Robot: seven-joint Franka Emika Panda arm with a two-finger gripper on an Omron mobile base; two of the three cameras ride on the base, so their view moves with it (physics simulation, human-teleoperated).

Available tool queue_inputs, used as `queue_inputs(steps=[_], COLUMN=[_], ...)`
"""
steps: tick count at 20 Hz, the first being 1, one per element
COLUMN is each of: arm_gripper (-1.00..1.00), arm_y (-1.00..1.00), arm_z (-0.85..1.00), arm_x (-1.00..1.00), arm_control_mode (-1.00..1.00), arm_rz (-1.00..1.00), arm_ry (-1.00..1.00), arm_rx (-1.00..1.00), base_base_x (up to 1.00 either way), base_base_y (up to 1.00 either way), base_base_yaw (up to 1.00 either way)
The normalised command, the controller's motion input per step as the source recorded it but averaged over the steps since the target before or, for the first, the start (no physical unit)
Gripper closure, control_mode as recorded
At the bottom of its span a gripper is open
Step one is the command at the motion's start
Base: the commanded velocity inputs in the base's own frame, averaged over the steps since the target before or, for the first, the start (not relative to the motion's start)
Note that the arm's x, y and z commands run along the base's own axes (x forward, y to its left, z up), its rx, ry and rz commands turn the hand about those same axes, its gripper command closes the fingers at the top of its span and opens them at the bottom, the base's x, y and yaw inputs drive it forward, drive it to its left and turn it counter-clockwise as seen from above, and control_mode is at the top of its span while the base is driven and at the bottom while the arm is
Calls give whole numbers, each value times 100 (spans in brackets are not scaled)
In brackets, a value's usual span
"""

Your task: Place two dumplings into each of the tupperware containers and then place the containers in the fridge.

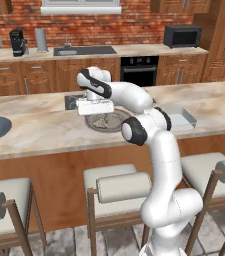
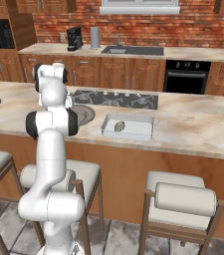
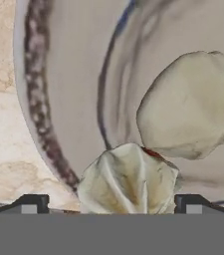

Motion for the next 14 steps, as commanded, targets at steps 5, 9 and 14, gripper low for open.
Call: queue_inputs(steps=[5, 9, 14], arm_gripper=[-100, -100, -100], arm_y=[-1, -1, -2], arm_z=[-22, 0, 0], arm_x=[19, -15, -18], arm_control_mode=[-100, -100, -100], arm_rz=[-3, -1, -4], arm_ry=[0, 0, -1], arm_rx=[-4, 0, 0], base_base_x=[0, 0, 0], base_base_y=[0, 0, 0], base_base_yaw=[0, 0, 0])
